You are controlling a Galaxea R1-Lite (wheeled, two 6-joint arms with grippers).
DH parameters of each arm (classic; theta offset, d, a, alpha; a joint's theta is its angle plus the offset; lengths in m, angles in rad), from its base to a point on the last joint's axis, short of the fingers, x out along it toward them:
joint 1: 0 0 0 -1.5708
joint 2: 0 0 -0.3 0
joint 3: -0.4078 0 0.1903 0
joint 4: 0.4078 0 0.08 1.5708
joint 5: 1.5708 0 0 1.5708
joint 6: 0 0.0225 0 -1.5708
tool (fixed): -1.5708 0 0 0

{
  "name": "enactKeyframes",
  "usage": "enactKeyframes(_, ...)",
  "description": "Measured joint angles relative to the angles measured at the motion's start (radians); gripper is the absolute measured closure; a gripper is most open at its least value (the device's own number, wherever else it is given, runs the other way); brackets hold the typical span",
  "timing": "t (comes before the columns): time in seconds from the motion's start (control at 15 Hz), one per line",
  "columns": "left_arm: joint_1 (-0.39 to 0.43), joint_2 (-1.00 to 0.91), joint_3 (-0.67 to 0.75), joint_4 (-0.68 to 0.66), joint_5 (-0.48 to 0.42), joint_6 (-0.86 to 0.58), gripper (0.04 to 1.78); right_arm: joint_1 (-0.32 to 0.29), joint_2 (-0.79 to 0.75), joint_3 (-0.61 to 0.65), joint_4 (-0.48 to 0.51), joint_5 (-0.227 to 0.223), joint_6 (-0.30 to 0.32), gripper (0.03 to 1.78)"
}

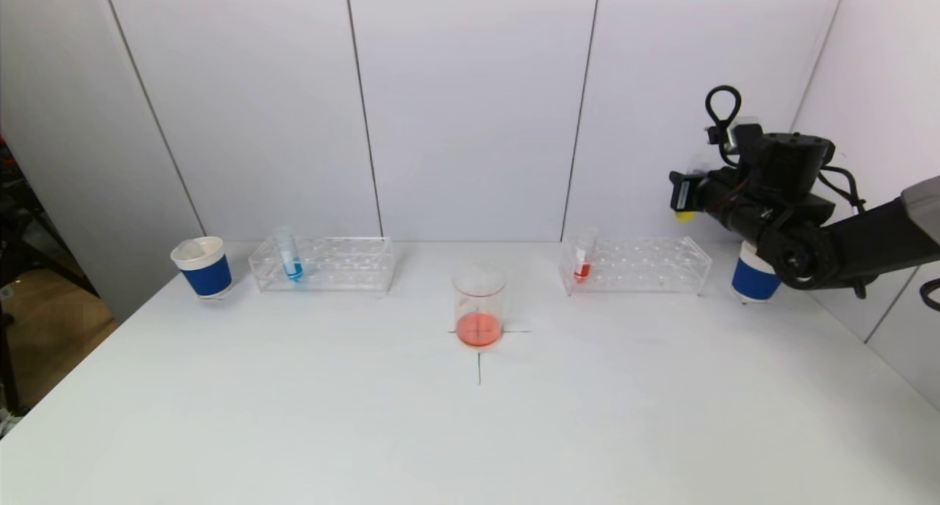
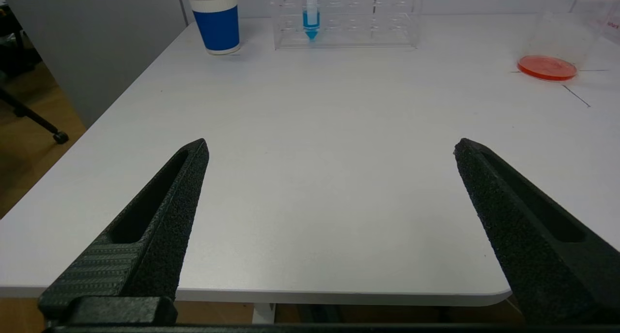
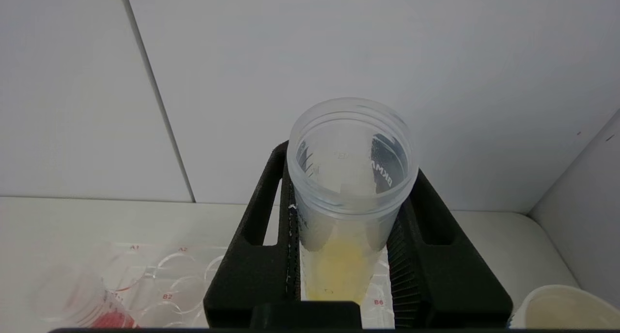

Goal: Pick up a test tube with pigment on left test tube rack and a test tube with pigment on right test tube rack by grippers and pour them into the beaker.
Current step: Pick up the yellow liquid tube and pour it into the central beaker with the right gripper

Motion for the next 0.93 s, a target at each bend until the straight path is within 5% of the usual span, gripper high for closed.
enactKeyframes(0.67, 0.0, 0.0, 0.0, 0.0, 0.0, 0.0, 0.05, 0.026, -0.16, -0.496, 0.646, 0.078, -0.021, 1.25)
enactKeyframes(0.8, 0.0, 0.0, 0.0, 0.0, 0.0, 0.0, 0.05, 0.034, -0.157, -0.58, 0.694, 0.147, -0.06, 1.25)
enactKeyframes(0.93, 0.0, 0.0, 0.0, 0.0, 0.0, -0.001, 0.05, 0.044, -0.156, -0.611, 0.7, 0.268, -0.117, 1.25)
